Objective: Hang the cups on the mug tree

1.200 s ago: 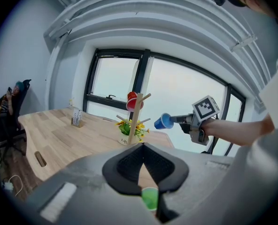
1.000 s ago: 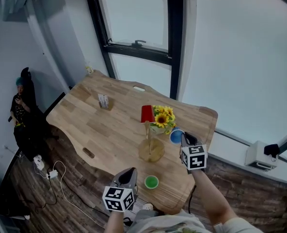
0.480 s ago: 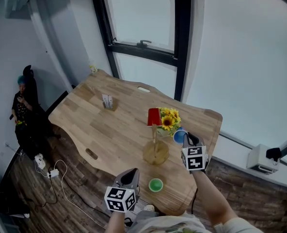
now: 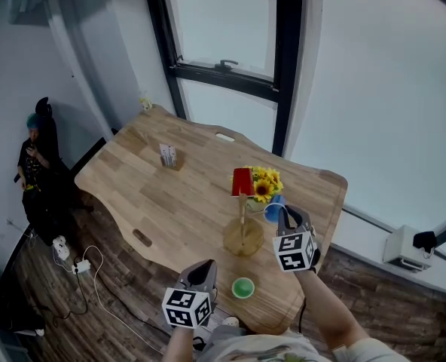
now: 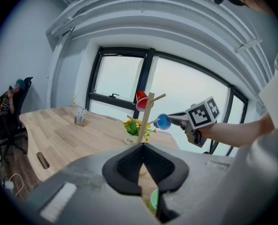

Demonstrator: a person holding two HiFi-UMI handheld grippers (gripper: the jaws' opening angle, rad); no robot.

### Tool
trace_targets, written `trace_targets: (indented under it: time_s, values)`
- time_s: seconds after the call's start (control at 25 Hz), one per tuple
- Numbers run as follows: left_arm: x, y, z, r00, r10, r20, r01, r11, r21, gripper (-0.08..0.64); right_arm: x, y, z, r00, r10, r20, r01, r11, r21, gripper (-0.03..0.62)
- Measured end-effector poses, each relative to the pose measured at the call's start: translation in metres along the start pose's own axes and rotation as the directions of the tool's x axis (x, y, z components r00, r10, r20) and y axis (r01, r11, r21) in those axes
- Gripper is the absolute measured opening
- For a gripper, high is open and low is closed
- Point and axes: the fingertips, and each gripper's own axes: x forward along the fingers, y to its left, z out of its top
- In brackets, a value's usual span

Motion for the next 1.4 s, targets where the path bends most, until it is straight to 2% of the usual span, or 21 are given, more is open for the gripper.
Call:
trace_targets:
  time_s: [0.2, 0.36, 0.6, 1.4]
  values:
    - [0.000, -0.001, -0.003, 1.000, 0.000, -0.004, 0.000, 1.000, -0.002, 0.002, -0.003, 0.013, 0.005, 1.000, -0.017, 0.019, 0.020, 0.985, -0.170, 0.025]
    - [-0.002, -0.002, -0.004, 1.000, 0.004, -0.005, -0.004, 1.000, -0.003, 0.002, -0.006, 0.023, 0.009, 0.999, -0.018, 0.037, 0.026, 0.968, -0.249, 0.029]
    - [-0.007, -0.001, -0.008, 1.000, 0.014, -0.005, -0.014, 1.000, -0.007, 0.002, -0.008, 0.037, 0.010, 0.999, 0.000, 0.040, 0.011, 0.962, -0.273, 0.034]
    - [-0.023, -0.001, -0.012, 1.000, 0.021, -0.002, -0.021, 1.000, -0.004, 0.002, -0.018, 0.072, 0.011, 0.998, 0.049, 0.050, -0.034, 0.963, -0.269, 0.040]
